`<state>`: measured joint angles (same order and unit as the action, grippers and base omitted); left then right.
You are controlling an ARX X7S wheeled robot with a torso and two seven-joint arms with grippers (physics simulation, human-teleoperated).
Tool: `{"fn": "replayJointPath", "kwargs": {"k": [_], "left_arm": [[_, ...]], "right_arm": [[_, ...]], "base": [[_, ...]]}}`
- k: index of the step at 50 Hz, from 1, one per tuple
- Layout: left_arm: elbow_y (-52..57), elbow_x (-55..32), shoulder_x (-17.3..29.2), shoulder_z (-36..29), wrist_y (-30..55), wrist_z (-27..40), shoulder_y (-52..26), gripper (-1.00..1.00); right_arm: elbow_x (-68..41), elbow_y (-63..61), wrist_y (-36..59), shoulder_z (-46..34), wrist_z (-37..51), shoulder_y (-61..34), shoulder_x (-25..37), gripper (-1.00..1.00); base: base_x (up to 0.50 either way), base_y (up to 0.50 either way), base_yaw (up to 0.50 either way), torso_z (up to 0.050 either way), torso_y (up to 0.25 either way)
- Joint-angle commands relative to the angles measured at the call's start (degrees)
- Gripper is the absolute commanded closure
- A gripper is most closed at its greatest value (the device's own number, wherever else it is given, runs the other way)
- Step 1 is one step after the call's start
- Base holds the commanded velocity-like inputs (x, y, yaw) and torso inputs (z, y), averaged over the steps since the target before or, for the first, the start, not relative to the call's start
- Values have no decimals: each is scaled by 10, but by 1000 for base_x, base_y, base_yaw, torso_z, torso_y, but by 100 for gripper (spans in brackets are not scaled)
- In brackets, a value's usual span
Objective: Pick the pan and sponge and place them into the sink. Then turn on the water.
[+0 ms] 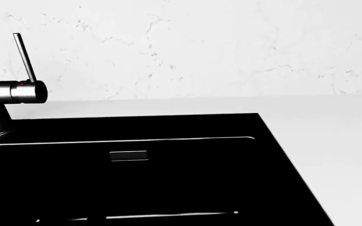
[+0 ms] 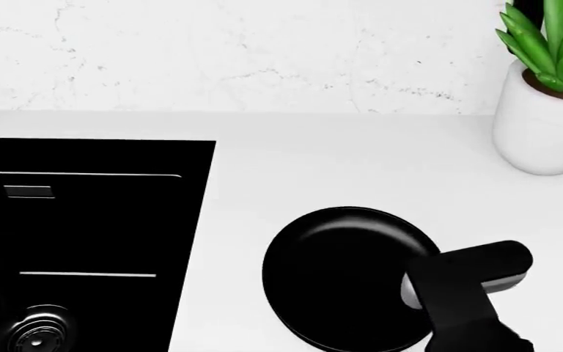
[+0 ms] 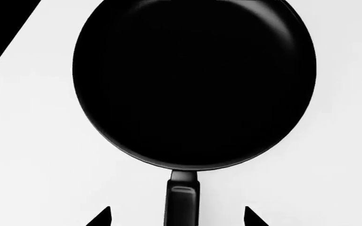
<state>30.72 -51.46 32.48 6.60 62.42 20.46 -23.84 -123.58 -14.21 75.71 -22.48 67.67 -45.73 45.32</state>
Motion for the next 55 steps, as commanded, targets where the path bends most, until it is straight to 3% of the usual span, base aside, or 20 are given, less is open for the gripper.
{"fn": "replayJointPath", "kwargs": {"k": [1,28,29,50,51,55], "left_arm": [[-4,0,6,3,-7,-6,6,-100],[-10,6,9,-6,-19,-9,17,-100],[-10,8,6,-10,-19,-6,14,-100],[-11,1,10,-10,-16,-3,10,-100],[-13,3,5,-17,-15,1,4,-100],[-14,5,-4,-27,-13,9,-4,-100]], "right_arm": [[48,29,22,-13,-32,-3,-19,-100],[144,35,35,-9,-118,31,-26,-100],[157,26,40,-8,-126,28,-25,100],[217,-6,29,19,-156,-23,-5,100],[257,-25,48,12,-206,-31,-3,100],[301,-47,45,13,-244,-31,7,100]], "base": [[0,0,0,0,0],[0,0,0,0,0],[0,0,0,0,0],[0,0,0,0,0],[0,0,0,0,0],[0,0,0,0,0]]}}
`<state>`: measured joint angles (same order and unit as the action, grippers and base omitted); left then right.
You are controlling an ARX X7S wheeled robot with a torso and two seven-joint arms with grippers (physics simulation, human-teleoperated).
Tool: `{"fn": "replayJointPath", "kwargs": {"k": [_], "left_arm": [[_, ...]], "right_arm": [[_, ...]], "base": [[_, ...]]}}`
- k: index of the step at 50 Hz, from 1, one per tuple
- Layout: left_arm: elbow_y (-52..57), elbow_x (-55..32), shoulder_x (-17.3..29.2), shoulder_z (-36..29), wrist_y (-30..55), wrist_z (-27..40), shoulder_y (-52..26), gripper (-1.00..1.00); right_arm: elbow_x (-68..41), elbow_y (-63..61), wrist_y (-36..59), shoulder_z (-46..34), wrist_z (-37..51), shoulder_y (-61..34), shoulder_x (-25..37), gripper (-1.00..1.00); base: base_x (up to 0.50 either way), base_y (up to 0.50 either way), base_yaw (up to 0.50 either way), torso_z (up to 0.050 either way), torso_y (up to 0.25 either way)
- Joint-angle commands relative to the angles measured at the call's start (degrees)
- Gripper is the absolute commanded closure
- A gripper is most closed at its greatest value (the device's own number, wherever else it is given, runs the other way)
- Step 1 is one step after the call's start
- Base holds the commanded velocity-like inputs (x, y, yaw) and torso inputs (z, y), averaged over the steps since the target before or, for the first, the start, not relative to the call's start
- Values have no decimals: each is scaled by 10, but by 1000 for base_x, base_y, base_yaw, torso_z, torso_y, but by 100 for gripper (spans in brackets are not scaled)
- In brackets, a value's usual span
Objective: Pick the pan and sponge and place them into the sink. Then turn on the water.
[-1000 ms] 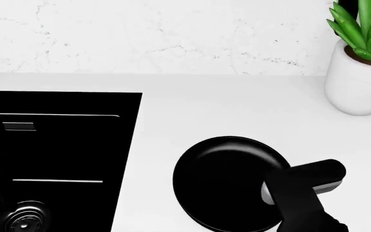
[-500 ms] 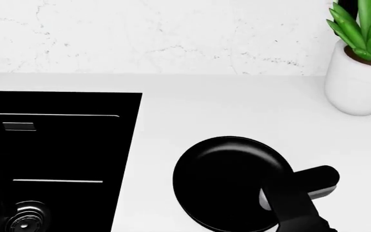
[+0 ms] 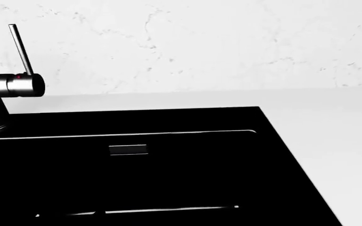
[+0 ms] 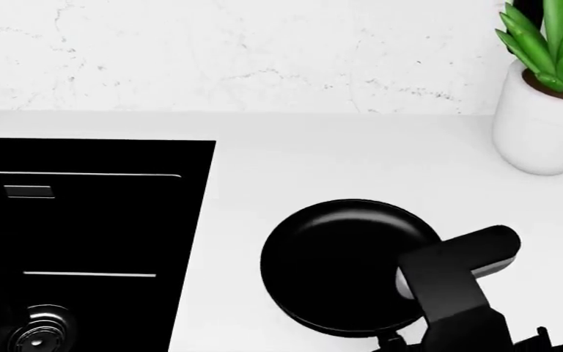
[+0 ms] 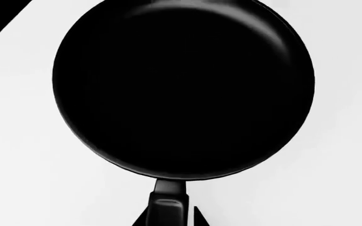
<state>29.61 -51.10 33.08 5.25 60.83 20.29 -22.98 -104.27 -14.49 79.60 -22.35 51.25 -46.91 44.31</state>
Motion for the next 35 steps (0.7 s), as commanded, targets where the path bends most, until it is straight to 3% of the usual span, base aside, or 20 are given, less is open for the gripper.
{"fn": "replayJointPath", "kwargs": {"k": [1,7,23,35], "left_arm": [[-3,1,-7,-10,2,8,-10,-100],[0,-5,6,6,-7,-5,9,-100],[-4,1,-6,-20,-3,5,-15,-100],[1,-9,8,-3,-5,-1,-4,-100]], "right_arm": [[128,-53,11,5,-94,-24,20,100],[152,-62,-1,8,-111,-29,28,100],[202,-106,-143,107,-202,80,63,100],[240,-136,-160,104,-245,111,82,100]], "base": [[0,0,0,0,0],[0,0,0,0,0],[0,0,0,0,1],[0,0,0,0,2]]}}
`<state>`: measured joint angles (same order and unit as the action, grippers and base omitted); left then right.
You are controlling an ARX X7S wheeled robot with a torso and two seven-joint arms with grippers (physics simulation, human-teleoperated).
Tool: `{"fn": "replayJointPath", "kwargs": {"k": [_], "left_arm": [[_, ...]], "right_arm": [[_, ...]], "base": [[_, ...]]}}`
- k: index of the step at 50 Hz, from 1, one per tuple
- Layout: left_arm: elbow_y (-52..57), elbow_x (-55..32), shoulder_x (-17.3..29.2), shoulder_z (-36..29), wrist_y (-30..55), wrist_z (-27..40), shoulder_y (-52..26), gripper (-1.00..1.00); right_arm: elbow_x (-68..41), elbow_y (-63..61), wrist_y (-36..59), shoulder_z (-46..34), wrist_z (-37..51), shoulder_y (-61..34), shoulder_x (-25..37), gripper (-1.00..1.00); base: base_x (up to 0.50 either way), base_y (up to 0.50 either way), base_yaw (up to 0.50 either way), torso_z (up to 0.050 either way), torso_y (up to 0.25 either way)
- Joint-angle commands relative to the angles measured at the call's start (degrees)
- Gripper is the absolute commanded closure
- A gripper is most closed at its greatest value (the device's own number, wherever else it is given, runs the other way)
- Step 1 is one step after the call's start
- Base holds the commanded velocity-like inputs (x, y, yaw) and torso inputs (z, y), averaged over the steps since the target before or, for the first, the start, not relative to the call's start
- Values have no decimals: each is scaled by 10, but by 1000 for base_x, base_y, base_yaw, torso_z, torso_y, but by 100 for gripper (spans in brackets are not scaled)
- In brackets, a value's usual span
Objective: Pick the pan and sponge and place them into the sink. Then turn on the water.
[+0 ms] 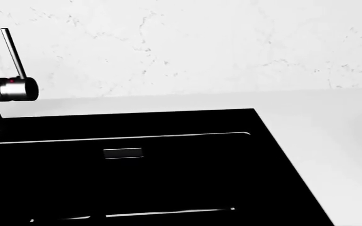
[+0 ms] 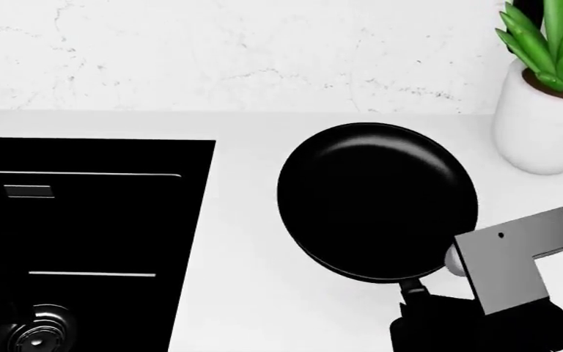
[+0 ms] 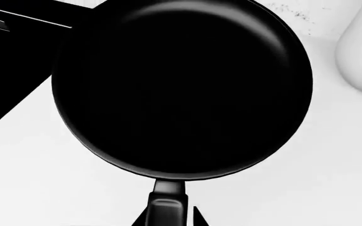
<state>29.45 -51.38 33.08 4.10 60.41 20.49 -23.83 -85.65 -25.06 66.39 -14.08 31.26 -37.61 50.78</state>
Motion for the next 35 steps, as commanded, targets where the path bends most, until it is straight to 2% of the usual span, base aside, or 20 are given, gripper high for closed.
{"fn": "replayJointPath", "kwargs": {"k": [1,7,27,35], "left_arm": [[2,-5,6,6,-1,-2,3,-100],[4,-11,9,10,3,2,1,-100],[-1,-7,0,-2,0,12,-7,-100],[0,-6,4,1,-6,9,0,-100]], "right_arm": [[56,-31,-28,19,-47,19,18,100],[59,-33,-31,18,-51,19,19,100],[64,-23,-13,-5,-55,-20,10,100],[64,-25,-25,0,-53,5,13,100]], "base": [[0,0,0,0,0],[0,29,0,0,2],[10,441,0,1,2],[25,500,0,0,1]]}}
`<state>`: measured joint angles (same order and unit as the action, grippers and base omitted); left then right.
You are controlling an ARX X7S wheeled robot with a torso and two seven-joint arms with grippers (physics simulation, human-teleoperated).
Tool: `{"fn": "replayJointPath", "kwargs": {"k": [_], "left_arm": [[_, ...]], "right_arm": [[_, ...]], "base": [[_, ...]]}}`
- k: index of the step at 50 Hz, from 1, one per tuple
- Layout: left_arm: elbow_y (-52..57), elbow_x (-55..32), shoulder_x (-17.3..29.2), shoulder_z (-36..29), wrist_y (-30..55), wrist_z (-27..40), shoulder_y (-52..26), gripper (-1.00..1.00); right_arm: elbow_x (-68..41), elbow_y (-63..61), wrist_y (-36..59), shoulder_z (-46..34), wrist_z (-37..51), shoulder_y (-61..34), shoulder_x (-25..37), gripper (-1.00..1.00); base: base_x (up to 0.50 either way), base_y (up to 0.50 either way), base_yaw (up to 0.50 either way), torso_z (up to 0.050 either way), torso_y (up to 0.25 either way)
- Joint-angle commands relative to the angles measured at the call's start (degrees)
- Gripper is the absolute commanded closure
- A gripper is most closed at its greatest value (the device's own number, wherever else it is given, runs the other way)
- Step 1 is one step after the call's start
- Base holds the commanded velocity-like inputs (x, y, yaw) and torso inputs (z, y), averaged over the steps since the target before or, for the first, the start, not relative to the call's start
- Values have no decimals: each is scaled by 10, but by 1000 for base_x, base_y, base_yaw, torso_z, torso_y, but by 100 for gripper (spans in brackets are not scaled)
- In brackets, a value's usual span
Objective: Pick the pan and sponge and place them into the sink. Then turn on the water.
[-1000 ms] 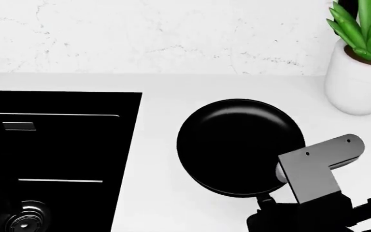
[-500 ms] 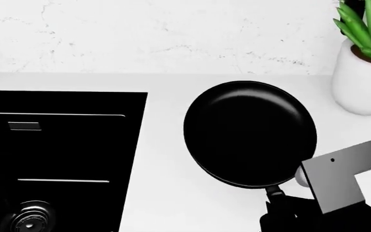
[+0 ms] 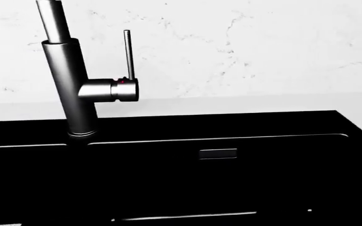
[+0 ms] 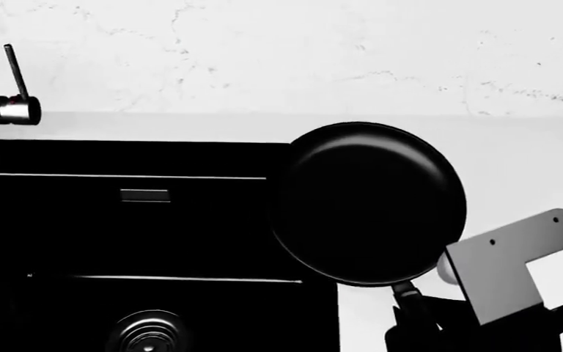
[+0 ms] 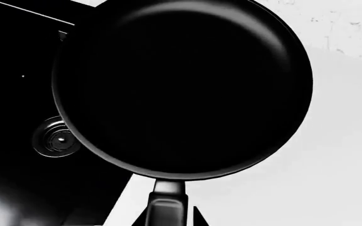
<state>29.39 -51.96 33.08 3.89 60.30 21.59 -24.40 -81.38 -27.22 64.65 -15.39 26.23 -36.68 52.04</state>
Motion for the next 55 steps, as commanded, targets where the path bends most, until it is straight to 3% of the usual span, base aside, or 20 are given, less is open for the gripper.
{"fn": "replayJointPath", "kwargs": {"k": [1,55], "left_arm": [[0,0,2,1,-5,-1,5,-100],[0,-11,15,6,-14,-2,14,-100]], "right_arm": [[21,-4,-8,14,-2,-3,1,100],[33,-7,-28,7,-13,13,5,100]], "base": [[23,500,0,0,0],[69,500,0,1,2]]}}
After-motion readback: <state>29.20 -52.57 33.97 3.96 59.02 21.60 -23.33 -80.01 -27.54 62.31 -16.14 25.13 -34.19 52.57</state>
